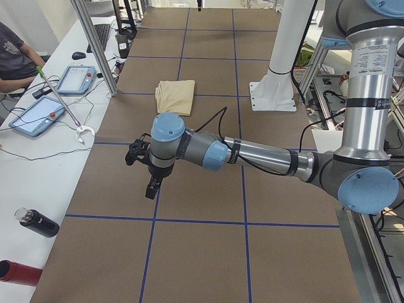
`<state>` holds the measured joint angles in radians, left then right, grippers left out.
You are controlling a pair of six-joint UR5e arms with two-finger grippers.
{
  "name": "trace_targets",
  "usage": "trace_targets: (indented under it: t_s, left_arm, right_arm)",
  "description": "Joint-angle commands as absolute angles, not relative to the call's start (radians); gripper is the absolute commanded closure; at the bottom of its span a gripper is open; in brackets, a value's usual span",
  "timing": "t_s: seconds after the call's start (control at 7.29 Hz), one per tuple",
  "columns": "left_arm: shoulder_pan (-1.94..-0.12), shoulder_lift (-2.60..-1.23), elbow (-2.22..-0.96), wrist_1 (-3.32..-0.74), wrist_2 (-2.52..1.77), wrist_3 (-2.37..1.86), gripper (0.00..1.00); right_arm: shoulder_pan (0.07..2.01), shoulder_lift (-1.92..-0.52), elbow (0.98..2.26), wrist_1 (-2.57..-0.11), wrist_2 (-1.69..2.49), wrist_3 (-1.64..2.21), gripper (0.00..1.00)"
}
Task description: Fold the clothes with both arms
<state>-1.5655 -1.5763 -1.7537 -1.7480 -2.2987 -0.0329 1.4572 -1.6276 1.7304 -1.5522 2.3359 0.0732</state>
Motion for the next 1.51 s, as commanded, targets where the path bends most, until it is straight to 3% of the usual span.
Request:
trace_targets:
  t_s: [0.0, 1.37]
  left_arm:
    - [-1.568, -1.559, -1.749, -1.749, -2.304, -0.040, 0.00]
    - [-1.566, -1.525, -1.712, -1.763, -2.347, -0.040, 0.00]
  right_arm:
    - [1.457, -1.631, 1.729, -1.546, 2.333, 0.074, 0.00]
    - [1.459, -1.637, 1.726, -1.546, 2.330, 0.074, 0.00]
